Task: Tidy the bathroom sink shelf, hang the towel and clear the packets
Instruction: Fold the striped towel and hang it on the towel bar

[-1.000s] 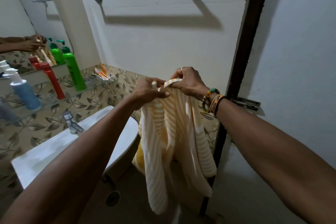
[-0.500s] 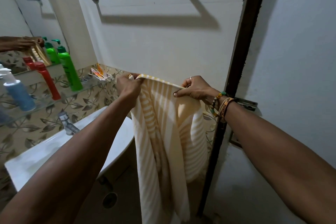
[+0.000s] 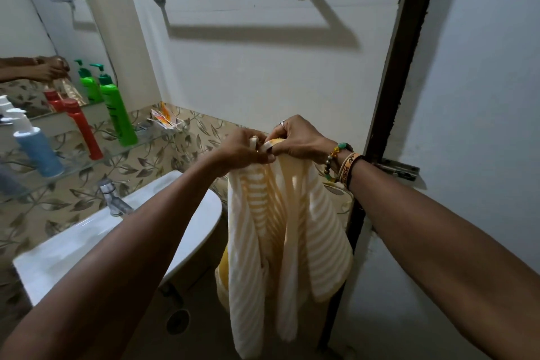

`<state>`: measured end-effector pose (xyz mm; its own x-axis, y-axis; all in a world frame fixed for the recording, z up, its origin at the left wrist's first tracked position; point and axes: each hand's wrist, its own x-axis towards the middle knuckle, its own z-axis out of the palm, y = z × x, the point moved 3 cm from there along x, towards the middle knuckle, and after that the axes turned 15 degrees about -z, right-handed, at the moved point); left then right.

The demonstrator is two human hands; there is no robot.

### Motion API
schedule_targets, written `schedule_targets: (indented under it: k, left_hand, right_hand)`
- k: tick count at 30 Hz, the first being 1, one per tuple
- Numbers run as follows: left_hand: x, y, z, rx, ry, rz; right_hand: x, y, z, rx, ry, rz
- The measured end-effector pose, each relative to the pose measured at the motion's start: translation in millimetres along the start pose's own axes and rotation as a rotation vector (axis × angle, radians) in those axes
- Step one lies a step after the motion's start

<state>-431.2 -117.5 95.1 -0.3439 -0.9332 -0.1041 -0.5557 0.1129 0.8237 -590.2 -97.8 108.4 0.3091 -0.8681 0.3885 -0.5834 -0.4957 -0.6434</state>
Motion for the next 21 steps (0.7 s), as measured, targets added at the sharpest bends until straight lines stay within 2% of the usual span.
schedule_targets:
  k: [3,7,10,13,16,18,21]
  left_hand:
    - [4.4,-4.9,-7.4,0.039,0.141,-0.030]
    - [7.0,-11.3,-19.6,-0.131,0.315,-0.076]
    - [8.4,-22.3,-32.7,-0.247,0.455,-0.159]
    - [9.8,-34.8,-39.8,-0.263,0.495,-0.223]
    - [7.5,-39.0,-34.0,-0.205,0.410,-0.274]
    - [5.3,-37.5,-27.5,-0.183,0.248,-0.289]
    - [1.3,-27.7,-16.6,-0.221,-0.012,-0.216]
  right_hand:
    - [-0.6,5.8,-7.5,-0.042,-0.002,0.038]
    - [-10.7,23.6,-11.8,0.027,-0.080,0.162]
    - [-21.7,36.3,-19.2,0.102,-0.014,0.222]
    - [-29.2,42.9,-25.1,0.173,0.021,0.242]
    - [-29.3,37.3,-22.5,0.225,0.009,0.215]
    - [-25.4,29.8,-19.8,0.235,0.018,0.177]
    - [-16.3,17.2,-14.2,0.147,-0.026,0.095]
